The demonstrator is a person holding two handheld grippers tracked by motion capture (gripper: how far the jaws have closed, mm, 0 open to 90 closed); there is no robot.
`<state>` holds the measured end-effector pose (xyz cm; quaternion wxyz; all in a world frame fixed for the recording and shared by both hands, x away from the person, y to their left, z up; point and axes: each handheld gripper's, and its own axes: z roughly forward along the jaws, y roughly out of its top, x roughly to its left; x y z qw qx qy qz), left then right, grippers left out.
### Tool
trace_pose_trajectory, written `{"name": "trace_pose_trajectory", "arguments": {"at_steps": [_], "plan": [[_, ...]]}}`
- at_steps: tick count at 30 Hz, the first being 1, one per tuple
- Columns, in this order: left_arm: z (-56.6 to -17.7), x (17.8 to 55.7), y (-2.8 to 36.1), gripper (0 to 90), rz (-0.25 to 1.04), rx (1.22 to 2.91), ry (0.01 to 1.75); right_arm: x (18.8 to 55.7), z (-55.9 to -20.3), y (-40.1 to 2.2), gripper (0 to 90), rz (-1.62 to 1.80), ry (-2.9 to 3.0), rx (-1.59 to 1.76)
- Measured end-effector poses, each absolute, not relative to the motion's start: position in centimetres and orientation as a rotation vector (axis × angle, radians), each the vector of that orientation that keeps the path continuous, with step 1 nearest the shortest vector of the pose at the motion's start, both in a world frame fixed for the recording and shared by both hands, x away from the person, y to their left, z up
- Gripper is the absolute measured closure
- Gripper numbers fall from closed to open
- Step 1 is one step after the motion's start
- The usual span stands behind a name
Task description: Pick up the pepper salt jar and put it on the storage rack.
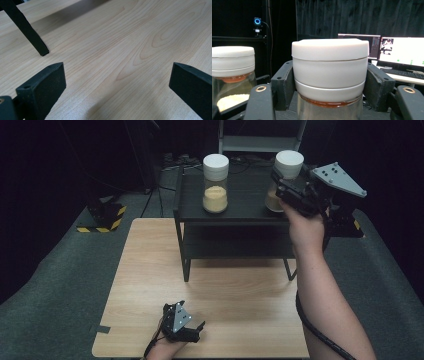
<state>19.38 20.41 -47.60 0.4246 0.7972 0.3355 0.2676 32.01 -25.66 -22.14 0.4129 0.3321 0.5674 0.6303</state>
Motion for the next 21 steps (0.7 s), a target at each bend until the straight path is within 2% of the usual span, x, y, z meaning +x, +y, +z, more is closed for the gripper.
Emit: {"name": "trace_pose_trajectory", "arguments": {"at_steps": [21], "plan": [[-47.6, 19.4, 20.6, 0.9, 0.662, 1.992, 0.834, 33.6, -22.8, -23.6, 33.7, 1.585, 1.468, 0.846]]}}
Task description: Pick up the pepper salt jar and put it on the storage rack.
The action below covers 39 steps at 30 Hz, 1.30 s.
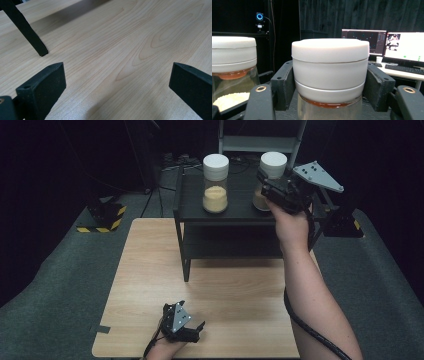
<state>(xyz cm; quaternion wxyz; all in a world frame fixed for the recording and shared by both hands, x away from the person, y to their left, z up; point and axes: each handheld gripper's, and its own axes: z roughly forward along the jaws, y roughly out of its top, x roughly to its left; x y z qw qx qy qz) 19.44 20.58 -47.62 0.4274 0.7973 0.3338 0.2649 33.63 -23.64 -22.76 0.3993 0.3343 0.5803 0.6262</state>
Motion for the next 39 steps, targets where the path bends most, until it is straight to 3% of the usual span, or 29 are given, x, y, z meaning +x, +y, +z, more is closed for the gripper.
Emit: {"name": "trace_pose_trajectory", "arguments": {"at_steps": [25, 39], "plan": [[-47.6, 19.4, 20.6, 0.9, 0.66, 1.991, 0.831, 33.4, -22.7, -23.6, 32.5, 1.579, 1.466, 0.872], [-47.7, 19.4, 20.6, 0.9, 0.662, 1.988, 0.832, 32.4, -22.3, -22.9, 6.7, 1.54, 1.445, 0.885]]}}
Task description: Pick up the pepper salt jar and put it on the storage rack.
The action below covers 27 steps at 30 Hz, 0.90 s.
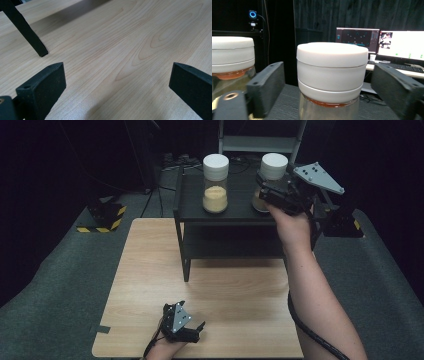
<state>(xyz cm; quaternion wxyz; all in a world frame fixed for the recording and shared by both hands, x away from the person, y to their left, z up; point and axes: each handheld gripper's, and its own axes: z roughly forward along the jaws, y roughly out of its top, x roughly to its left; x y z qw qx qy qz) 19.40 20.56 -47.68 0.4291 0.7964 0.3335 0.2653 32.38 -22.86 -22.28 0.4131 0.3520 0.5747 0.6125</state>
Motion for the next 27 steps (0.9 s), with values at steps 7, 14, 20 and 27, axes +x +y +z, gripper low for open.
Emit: {"name": "trace_pose_trajectory", "arguments": {"at_steps": [7, 14, 20, 27], "plan": [[-47.6, 19.5, 20.5, 0.9, 0.662, 1.996, 0.83, 31.8, -22.3, -23.3, 0.0, 1.548, 1.47, 0.888], [-47.6, 19.4, 20.4, 0.9, 0.672, 2.004, 0.825, 30.3, -22.9, -23.9, 0.0, 1.547, 1.461, 0.859], [-47.6, 19.4, 20.3, 0.9, 0.675, 2.003, 0.83, 29.0, -23.4, -24.8, 0.0, 1.569, 1.45, 0.845], [-47.5, 19.3, 20.1, 0.9, 0.682, 2.007, 0.838, 27.5, -24.5, -25.9, 0.0, 1.578, 1.45, 0.823]]}}
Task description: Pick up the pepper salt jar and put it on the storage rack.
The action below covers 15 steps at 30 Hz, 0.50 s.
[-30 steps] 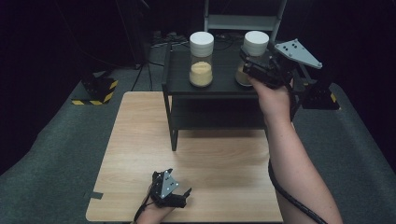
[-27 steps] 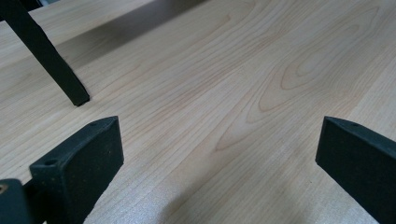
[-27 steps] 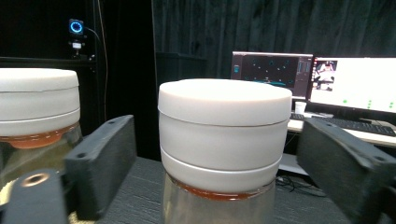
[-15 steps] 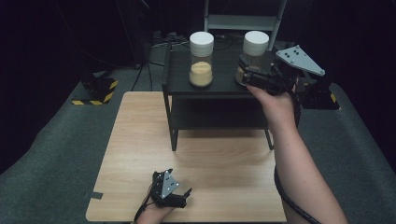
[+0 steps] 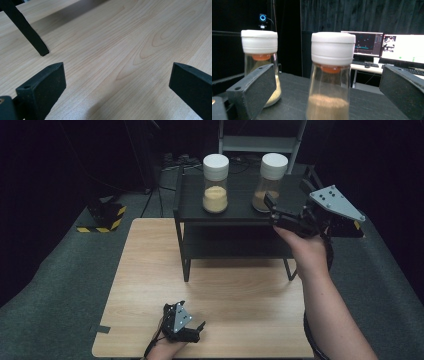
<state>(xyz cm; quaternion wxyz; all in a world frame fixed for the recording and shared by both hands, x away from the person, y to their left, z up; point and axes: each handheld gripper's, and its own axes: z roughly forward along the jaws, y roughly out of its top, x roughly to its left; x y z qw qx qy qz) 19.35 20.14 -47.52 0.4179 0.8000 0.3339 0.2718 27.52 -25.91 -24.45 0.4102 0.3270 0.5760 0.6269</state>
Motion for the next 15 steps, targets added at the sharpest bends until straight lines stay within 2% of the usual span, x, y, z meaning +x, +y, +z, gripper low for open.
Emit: {"name": "trace_pose_trajectory", "arguments": {"at_steps": [15], "plan": [[-47.6, 19.4, 20.4, 0.9, 0.665, 1.99, 0.852, 24.8, -27.2, -27.9, 0.1, 1.534, 1.512, 0.775]]}}
